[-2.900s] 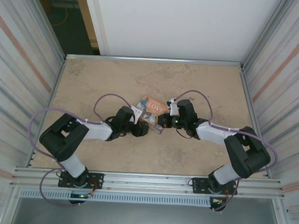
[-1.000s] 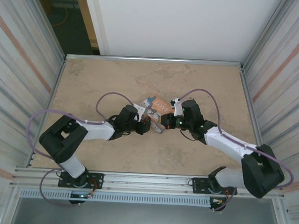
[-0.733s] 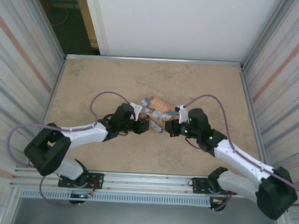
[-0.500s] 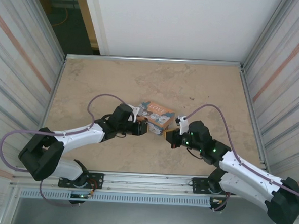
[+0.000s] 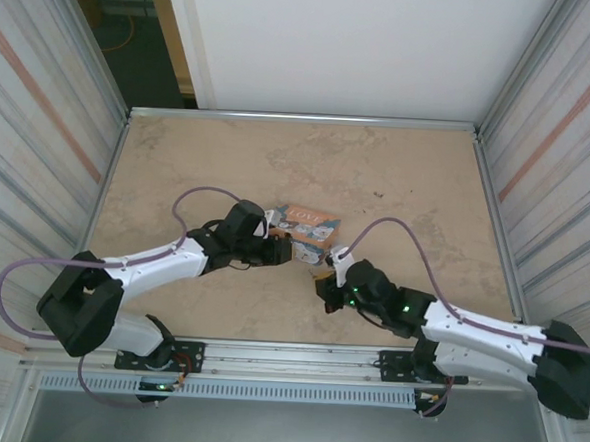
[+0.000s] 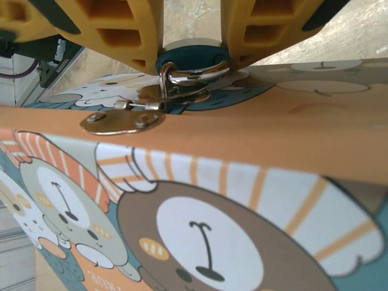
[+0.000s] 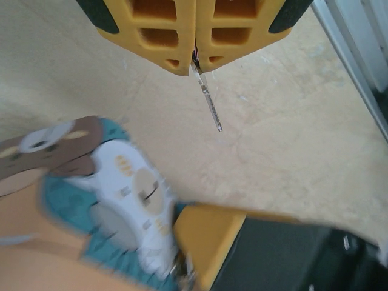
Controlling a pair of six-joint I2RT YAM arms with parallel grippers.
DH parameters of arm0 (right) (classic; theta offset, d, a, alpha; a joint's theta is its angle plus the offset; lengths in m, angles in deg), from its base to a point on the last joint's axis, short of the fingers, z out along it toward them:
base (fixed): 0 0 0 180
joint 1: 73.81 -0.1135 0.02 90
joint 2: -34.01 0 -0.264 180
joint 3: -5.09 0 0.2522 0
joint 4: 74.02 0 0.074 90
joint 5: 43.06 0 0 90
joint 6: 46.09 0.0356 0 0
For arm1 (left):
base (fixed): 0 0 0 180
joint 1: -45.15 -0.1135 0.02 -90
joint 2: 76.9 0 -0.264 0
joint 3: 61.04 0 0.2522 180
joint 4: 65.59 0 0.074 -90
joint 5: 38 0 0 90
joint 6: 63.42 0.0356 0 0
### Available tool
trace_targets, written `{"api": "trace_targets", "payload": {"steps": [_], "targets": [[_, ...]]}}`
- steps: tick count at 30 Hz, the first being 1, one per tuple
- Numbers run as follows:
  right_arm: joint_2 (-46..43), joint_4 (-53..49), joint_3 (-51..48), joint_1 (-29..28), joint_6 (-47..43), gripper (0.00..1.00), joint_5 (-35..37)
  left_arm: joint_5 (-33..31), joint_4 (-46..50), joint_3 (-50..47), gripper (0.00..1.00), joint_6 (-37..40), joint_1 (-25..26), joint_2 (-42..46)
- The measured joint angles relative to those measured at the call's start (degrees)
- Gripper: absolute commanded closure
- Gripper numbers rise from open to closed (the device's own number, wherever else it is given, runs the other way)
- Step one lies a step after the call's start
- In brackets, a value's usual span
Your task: Unlock the padlock with the key
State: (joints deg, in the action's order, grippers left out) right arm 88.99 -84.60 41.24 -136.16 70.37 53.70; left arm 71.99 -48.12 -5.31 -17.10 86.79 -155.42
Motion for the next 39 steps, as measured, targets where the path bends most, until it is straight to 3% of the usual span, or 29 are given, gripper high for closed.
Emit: {"api": "trace_targets", "payload": {"steps": [4,14,39], "targets": [[8.44,3.13,0.0,-3.63,-0.57,1.0,3.89,0.42,-0.04,0.39,0.88,-1.18,0.0,-0.5],[20.48,12.35,3.61,-4.39,-1.86,1.0,6.95,0.63,0.35,0.79,0.89,-2.12,0.0,-0.57],[21.2,17.2,3.96,2.19,-1.9,1.0,2.84,1.46,-0.61,0.79,0.92,-3.06,0.0,-1.29]]}}
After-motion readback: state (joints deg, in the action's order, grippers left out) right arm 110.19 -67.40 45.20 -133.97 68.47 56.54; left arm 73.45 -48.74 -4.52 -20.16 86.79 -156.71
